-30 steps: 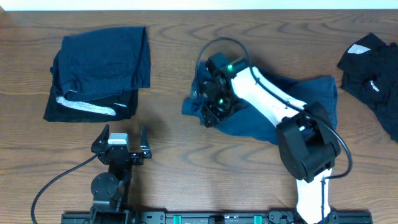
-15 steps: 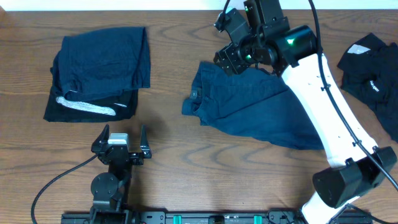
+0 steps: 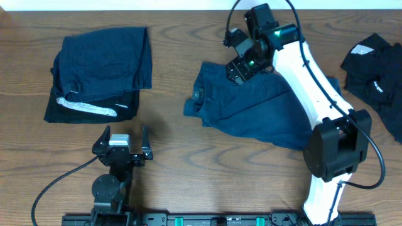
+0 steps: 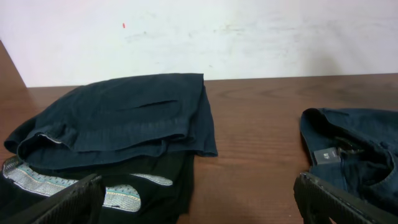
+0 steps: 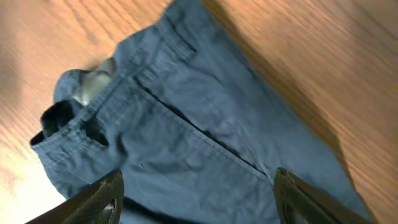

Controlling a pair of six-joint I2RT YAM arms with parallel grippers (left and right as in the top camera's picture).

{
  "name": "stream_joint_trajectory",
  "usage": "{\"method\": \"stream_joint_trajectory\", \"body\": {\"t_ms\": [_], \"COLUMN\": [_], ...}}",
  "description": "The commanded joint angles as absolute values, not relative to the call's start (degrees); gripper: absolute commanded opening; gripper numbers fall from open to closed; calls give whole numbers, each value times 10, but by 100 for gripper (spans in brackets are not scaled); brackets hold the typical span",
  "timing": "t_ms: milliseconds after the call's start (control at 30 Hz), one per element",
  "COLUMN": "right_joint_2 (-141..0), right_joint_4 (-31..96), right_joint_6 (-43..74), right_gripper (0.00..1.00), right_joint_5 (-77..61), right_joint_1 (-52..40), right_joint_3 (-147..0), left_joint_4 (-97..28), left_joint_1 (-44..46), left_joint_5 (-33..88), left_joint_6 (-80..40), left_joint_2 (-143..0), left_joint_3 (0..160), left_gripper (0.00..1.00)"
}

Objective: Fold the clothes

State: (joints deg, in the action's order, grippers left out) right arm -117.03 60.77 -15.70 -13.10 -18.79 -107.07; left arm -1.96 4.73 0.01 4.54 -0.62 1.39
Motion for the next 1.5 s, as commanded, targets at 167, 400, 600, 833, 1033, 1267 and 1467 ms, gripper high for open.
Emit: {"method": "stream_joint_trajectory", "body": {"t_ms": [167, 400, 600, 833, 1033, 1267, 1467], "right_joint_2": [-1161, -1161, -1162, -1162, -1162, -1162, -1162], "right_joint_4": [707, 752, 750, 743, 727, 700, 640], "right_joint_6": [-7, 34, 34, 34, 34, 31, -3], "right_gripper": [82, 84, 82, 82, 83, 83, 78], "right_joint_5": [-81, -116, -168, -170, -169, -170, -275], "right_joint_1": [-87, 38, 135, 196, 208, 225, 274], "right_joint_3": [-1075, -1075, -1074, -1063, -1044, -1009, -975], "left_joint_4": [-40, 8, 56, 8, -158, -345, -276], "left_joint_1": [50, 50, 51, 51, 65, 117, 135], "left_joint_5": [-23, -16, 120, 181, 262, 266, 282], "left_joint_6": [96, 97, 33, 25, 25, 25, 25], "left_joint_2": [-2, -2, -31, -255, -553, -846, -959], "left_joint_3": [2, 2, 28, 195, 493, 786, 817], "left_gripper": [98, 98, 98, 98, 98, 98, 98]}}
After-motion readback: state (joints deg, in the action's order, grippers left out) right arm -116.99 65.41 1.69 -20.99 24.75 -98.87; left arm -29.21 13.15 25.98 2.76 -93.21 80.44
